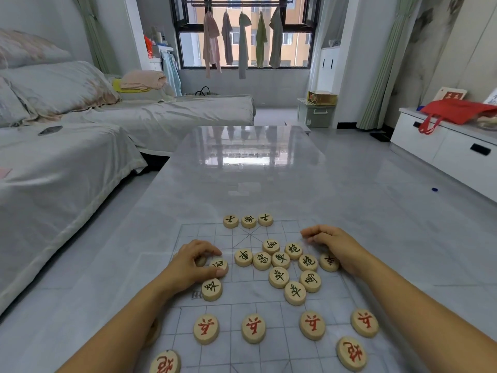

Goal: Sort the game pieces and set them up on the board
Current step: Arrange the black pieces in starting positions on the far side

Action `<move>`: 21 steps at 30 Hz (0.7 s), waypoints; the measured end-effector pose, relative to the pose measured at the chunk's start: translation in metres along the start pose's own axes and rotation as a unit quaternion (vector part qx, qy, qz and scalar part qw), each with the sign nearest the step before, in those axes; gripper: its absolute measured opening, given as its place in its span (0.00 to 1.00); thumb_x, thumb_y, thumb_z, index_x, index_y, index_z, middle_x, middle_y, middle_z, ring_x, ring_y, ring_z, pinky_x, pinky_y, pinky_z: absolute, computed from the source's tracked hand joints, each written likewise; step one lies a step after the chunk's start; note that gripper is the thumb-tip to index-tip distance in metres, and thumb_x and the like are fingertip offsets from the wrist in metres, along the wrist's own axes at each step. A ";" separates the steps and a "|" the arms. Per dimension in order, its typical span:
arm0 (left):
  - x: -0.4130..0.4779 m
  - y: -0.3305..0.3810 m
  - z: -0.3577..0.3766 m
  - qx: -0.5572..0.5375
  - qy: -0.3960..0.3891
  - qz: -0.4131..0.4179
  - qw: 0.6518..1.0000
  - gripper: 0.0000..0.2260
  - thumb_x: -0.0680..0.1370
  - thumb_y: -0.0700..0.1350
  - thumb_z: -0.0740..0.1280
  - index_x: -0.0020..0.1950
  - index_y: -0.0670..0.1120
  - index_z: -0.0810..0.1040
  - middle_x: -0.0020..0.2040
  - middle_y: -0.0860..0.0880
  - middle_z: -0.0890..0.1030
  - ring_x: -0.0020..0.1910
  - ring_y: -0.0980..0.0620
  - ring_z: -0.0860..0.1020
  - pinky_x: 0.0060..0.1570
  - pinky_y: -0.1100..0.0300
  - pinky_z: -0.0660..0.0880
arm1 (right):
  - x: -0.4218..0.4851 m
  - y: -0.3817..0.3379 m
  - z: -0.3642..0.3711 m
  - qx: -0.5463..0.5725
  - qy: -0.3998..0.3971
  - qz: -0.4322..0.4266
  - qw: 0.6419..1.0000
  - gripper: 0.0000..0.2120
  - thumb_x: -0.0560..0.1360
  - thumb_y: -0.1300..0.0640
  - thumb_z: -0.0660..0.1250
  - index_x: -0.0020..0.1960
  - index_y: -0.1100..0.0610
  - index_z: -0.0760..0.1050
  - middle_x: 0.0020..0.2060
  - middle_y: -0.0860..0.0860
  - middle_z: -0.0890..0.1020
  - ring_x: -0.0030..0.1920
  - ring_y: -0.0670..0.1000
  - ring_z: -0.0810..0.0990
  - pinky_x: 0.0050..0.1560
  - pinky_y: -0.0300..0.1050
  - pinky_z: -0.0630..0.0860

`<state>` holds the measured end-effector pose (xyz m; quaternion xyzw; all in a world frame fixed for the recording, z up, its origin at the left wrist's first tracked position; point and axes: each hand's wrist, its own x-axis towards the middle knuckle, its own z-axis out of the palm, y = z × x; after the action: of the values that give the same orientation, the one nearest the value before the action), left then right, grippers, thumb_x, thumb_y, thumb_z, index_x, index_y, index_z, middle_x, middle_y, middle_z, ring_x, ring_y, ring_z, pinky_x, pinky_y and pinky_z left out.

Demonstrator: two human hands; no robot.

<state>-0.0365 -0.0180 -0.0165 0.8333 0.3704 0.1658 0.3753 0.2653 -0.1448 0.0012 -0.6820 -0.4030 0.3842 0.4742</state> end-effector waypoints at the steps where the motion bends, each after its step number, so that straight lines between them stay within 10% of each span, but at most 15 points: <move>1: 0.000 0.000 -0.001 -0.007 -0.001 -0.003 1.000 0.23 0.55 0.67 0.71 0.48 0.63 0.77 0.56 0.59 0.72 0.58 0.56 0.70 0.56 0.64 0.68 | 0.000 0.000 -0.001 0.027 0.007 -0.005 1.000 0.16 0.75 0.69 0.56 0.45 0.54 0.78 0.47 0.51 0.81 0.49 0.47 0.76 0.51 0.36 0.72; 13: -0.003 0.009 0.006 -0.114 0.064 -0.060 0.990 0.12 0.67 0.44 0.76 0.47 0.47 0.80 0.50 0.49 0.79 0.50 0.51 0.77 0.49 0.62 0.74 | -0.005 0.006 -0.009 0.245 0.092 -0.030 0.965 0.13 0.75 0.71 0.54 0.47 0.60 0.75 0.41 0.55 0.80 0.41 0.49 0.77 0.46 0.38 0.73; 21: -0.004 0.012 0.002 -0.187 0.083 -0.083 0.975 0.10 0.69 0.44 0.74 0.49 0.45 0.81 0.49 0.44 0.82 0.47 0.51 0.79 0.45 0.66 0.73 | -0.031 -0.004 -0.034 -0.196 -0.024 -0.035 0.980 0.09 0.75 0.62 0.64 0.53 0.53 0.77 0.47 0.47 0.77 0.47 0.43 0.75 0.44 0.33 0.70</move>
<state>-0.0320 -0.0271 -0.0093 0.6981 0.4308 0.2689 0.5046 0.2838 -0.1843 0.0181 -0.7381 -0.5051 0.2970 0.3345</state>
